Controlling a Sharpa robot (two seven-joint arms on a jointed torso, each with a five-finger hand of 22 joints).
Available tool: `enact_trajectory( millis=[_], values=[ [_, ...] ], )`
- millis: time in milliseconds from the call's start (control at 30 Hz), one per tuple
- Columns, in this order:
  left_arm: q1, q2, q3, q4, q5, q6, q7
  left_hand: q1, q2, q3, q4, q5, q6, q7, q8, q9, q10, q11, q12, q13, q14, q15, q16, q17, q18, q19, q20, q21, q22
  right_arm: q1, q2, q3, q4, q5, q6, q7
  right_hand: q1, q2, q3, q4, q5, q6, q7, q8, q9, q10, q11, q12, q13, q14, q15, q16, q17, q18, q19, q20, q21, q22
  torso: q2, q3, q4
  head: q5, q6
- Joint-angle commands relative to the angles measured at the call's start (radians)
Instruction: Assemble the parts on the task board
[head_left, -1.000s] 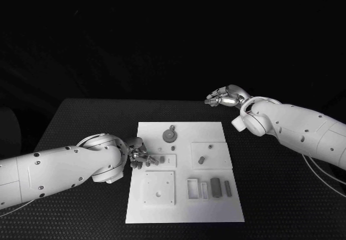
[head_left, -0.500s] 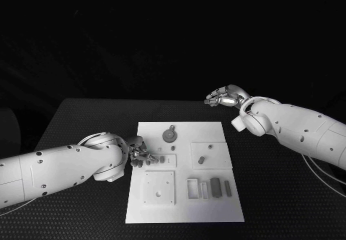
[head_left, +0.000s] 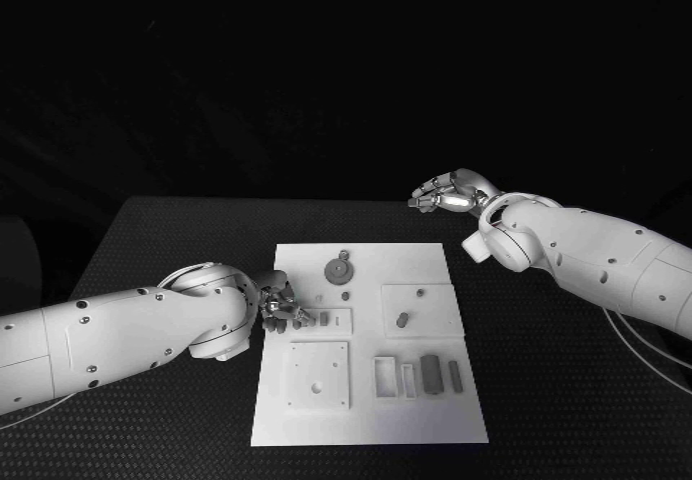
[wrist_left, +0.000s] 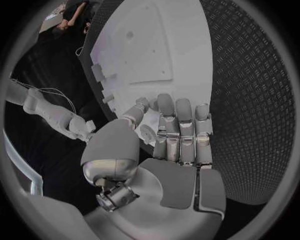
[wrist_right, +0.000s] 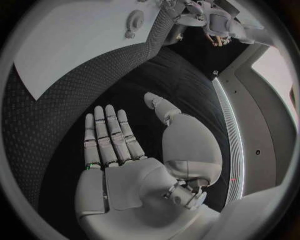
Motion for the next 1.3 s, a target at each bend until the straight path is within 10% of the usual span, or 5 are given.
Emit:
enact_trajectory(
  millis=[33,700,1300],
  values=[
    [-0.007,0.002,-0.004,-0.006,-0.005,0.02,-0.003,0.015,0.0,0.0,-0.011,-0.001,-0.002,0.006,-0.003,-0.001,-0.007,-0.001,-0.004,0.002,-0.006,0.0,-0.003,0.0,-0.008,-0.01,-0.101,-0.002,0.019,-0.001,0.001,0.0,0.002,0.0,0.009,0.01,-0.006,0.007,-0.003,0.004,0.005,-0.006,0.02,0.006,-0.002,0.008,0.001,-0.004,0.001,-0.002,0.006,-0.003,-0.001,-0.018,-0.004,-0.004,-0.005,0.001,0.0,0.0003,-0.0001,0.0,-0.001],
    [-0.009,-0.004,-0.004,-0.002,0.039,-0.02,0.015,0.1,0.068,0.011,-0.095,0.021,0.027,0.0,0.016,0.016,0.004,-0.003,-0.004,0.002,0.0,0.004,-0.002,-0.001,-0.008,-0.005,-0.093,-0.001,0.018,-0.001,0.002,0.0,0.003,0.001,0.011,0.01,-0.006,0.007,-0.003,0.004,0.006,-0.006,0.02,0.006,-0.002,0.009,0.0,-0.004,0.001,-0.002,0.006,-0.003,-0.001,-0.018,-0.004,-0.004,-0.005,0.002,0.0,0.0,0.0001,-0.001,-0.002],
    [-0.008,0.0,0.006,-0.007,0.098,-0.035,0.004,0.086,0.091,0.006,-0.091,0.039,0.039,-0.006,0.034,0.044,0.013,-0.008,-0.005,0.0,0.008,0.002,-0.001,-0.001,-0.008,0.002,-0.094,0.0,0.018,-0.002,0.001,0.0,0.0,0.001,0.011,0.01,-0.006,0.007,-0.002,0.004,0.006,-0.006,0.02,0.007,-0.002,0.009,0.0,-0.005,0.001,-0.002,0.006,-0.004,-0.001,-0.018,-0.005,-0.004,-0.005,0.002,-0.001,0.0007,0.0002,-0.002,-0.001]
  ],
)
